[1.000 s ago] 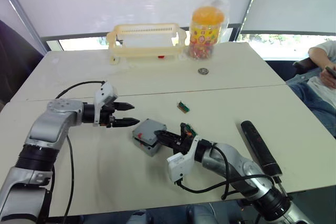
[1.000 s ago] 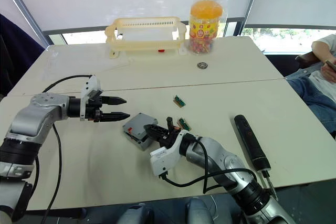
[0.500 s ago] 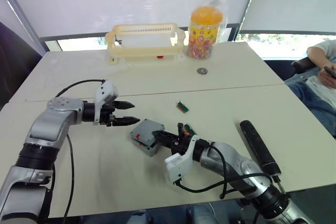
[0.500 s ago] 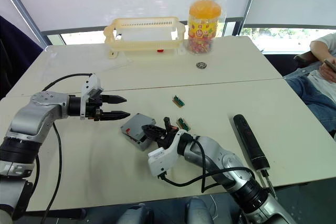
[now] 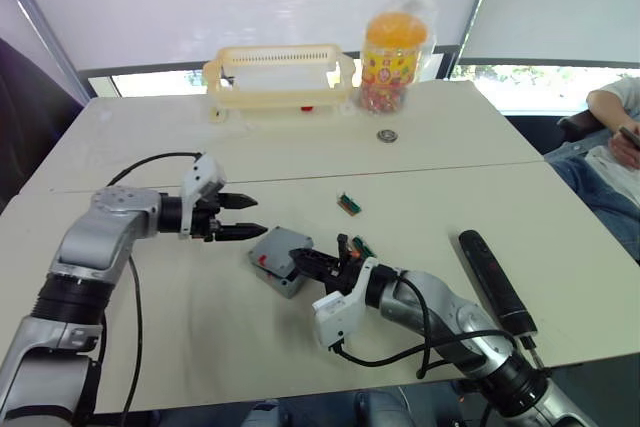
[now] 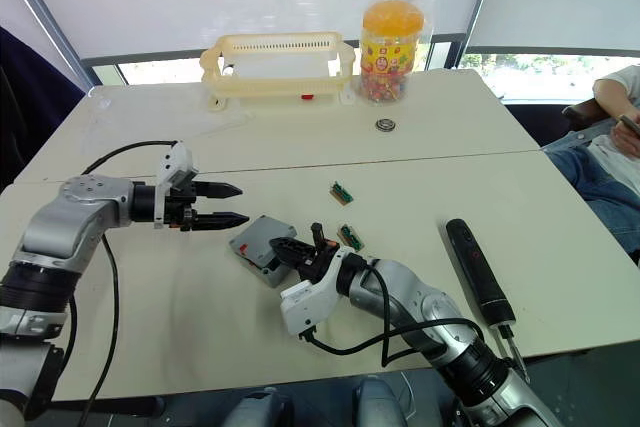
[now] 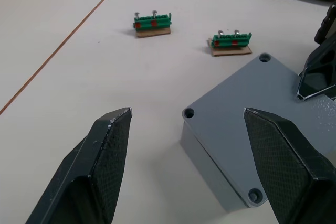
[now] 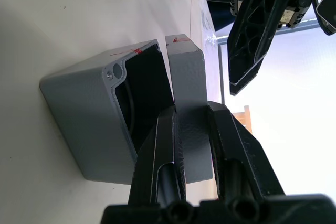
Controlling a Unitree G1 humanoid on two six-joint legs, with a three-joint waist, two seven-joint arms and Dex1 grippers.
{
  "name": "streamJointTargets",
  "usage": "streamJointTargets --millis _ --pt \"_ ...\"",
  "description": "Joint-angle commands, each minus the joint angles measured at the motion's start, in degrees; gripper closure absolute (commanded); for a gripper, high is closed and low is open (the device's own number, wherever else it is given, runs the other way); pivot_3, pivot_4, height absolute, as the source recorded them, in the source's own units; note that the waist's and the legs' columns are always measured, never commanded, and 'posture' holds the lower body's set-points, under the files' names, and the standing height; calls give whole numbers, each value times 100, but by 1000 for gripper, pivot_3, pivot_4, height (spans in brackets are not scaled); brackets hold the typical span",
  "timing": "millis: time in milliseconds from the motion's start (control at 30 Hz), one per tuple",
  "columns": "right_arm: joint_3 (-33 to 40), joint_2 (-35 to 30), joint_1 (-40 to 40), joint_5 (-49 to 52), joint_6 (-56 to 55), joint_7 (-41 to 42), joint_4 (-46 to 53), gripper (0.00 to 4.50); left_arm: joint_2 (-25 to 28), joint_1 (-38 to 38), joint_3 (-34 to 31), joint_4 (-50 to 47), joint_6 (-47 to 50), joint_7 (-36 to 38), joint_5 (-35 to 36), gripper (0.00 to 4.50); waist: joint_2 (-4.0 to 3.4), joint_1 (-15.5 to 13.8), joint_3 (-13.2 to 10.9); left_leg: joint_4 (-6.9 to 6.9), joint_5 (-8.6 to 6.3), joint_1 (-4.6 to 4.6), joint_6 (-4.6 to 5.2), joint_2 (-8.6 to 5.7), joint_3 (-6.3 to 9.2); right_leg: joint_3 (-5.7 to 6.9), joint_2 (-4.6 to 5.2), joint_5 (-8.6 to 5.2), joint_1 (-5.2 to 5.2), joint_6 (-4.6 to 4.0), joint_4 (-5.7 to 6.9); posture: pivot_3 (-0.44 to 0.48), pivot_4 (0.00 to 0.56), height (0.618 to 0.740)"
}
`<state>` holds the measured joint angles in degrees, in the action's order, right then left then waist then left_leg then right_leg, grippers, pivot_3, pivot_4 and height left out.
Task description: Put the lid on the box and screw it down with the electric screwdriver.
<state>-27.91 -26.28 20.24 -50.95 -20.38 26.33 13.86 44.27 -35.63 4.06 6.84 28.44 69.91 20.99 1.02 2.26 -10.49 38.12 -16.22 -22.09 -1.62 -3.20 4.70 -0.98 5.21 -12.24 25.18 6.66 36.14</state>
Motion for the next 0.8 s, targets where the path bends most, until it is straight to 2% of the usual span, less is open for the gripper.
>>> streamJointTargets --millis 33,200,300,333,367,433,467,533,567,800 --pt "-94 -58 -88 15 -38 120 -13 4365 -23 33 224 -61 -294 84 -247 1038 0 -5 0 0 0 1 0 0 0 0 0 0 -1 0 0 0 150 740" --pt "-108 -77 -109 14 -55 137 -18 4365 -139 112 589 37 -650 161 -577 1038 4 -11 5 0 0 8 0 0 -1 0 0 0 -9 0 -2 0 150 740" --pt "-96 -95 -142 30 -55 141 10 4365 -232 170 670 54 -717 196 -639 1038 4 -25 6 -7 -7 66 11 0 -1 0 0 -4 -67 3 -12 0 150 740" --pt "-89 -98 -153 36 -52 142 23 3301 -253 196 718 63 -771 209 -693 993 5 -29 6 -8 -9 75 15 0 -1 0 0 -7 -78 2 -14 0 150 740" --pt "-84 -96 -160 38 -48 148 32 2938 -264 211 747 71 -812 219 -734 993 5 -33 6 -7 -9 75 15 0 -2 0 0 -7 -79 3 -14 0 150 740" --pt "-49 -119 -175 52 -63 141 65 1808 -295 234 791 123 -896 226 -796 993 10 -31 14 -7 -9 77 15 1 -1 -1 0 -7 -79 3 -12 0 150 740" --pt "-29 -135 -184 56 -76 123 87 1426 -312 243 800 148 -921 220 -810 993 8 -32 18 -7 -9 79 14 1 -1 -1 0 -7 -80 3 -11 0 150 740" --pt "1 -170 -211 82 -87 131 137 370 -334 270 834 184 -977 221 -857 993 8 -40 28 -7 -9 81 14 1 0 0 0 -8 -82 3 -10 0 150 740" --pt "29 -193 -227 111 -89 148 170 61 -363 277 842 211 -978 187 -884 993 9 -48 42 -7 -9 81 15 1 0 0 0 -8 -82 3 -10 0 150 740" --pt "375 -504 -417 417 -108 185 449 61 -437 350 907 390 -1183 109 -1052 993 8 -144 50 -6 -9 83 15 1 -1 -1 1 -8 -85 2 -10 0 150 740"
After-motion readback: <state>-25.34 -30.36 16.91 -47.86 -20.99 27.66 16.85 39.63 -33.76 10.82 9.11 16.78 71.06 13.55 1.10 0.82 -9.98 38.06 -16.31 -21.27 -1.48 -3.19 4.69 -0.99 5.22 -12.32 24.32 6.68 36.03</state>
